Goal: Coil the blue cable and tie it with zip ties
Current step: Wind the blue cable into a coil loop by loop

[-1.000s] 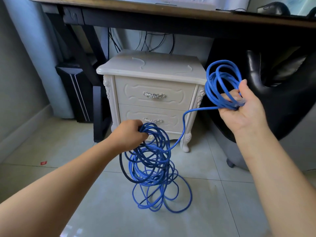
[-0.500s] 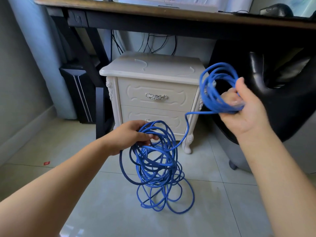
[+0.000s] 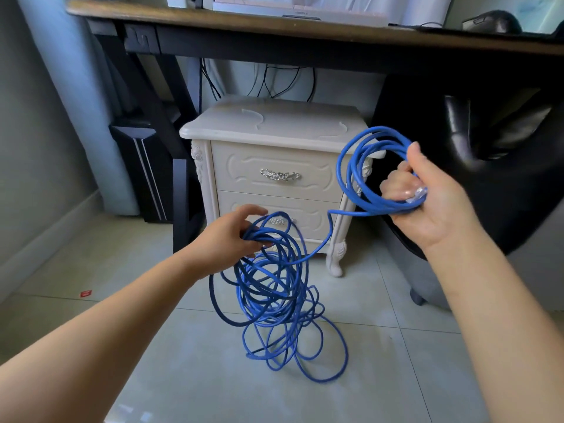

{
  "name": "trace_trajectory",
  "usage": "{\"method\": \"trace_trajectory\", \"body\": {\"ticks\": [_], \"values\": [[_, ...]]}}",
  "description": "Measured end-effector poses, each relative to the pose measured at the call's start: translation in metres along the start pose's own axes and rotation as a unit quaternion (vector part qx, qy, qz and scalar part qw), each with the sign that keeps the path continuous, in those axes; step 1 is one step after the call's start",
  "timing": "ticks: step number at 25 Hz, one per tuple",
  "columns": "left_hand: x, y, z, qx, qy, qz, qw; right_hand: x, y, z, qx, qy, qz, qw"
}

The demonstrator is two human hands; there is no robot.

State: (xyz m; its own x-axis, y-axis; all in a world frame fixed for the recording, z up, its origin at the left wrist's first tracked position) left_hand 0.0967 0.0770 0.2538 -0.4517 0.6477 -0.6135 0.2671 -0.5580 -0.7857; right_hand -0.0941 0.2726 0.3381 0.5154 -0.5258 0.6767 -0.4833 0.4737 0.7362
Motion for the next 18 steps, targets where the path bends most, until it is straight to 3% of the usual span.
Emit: {"method": "trace_trajectory", "body": {"ticks": [5,11,13,15,16,18], "values": [[-0.001,-0.007,0.002,0.058,-0.067,0.235,0.968,0.004,0.000,-0.003,-0.003,-0.007,0.030,1.000],[-0.003,-0.008,0.008,-0.022,-0.079,0.343,0.936,0.008,0.000,-0.006,-0.021,0.002,0.037,0.999],[-0.001,-0.002,0.008,-0.044,-0.065,0.427,0.901,0.010,0.001,-0.006,-0.029,0.006,0.034,0.999],[0.002,0.001,0.009,-0.006,-0.067,0.518,0.853,0.011,-0.002,-0.005,-0.035,-0.002,0.001,0.999],[0.004,0.001,0.010,0.018,-0.062,0.520,0.852,0.010,-0.007,-0.003,-0.042,-0.009,-0.033,0.999],[0.005,0.004,0.012,0.026,-0.030,0.462,0.886,0.009,-0.021,-0.001,-0.064,-0.027,-0.134,0.989]]}}
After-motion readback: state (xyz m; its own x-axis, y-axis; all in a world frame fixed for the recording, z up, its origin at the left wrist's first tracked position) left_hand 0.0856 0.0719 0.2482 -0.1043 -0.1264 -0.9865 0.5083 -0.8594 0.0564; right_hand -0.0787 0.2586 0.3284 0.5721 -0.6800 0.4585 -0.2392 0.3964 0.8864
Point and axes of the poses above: each hand's wrist, its own z-axis towards the middle knuckle, its own x-axis out of the palm, y = z × x, the point moved 3 cm from there along z, towards the middle knuckle, and after that the axes turned 1 degree about x, right-handed, at the moved point
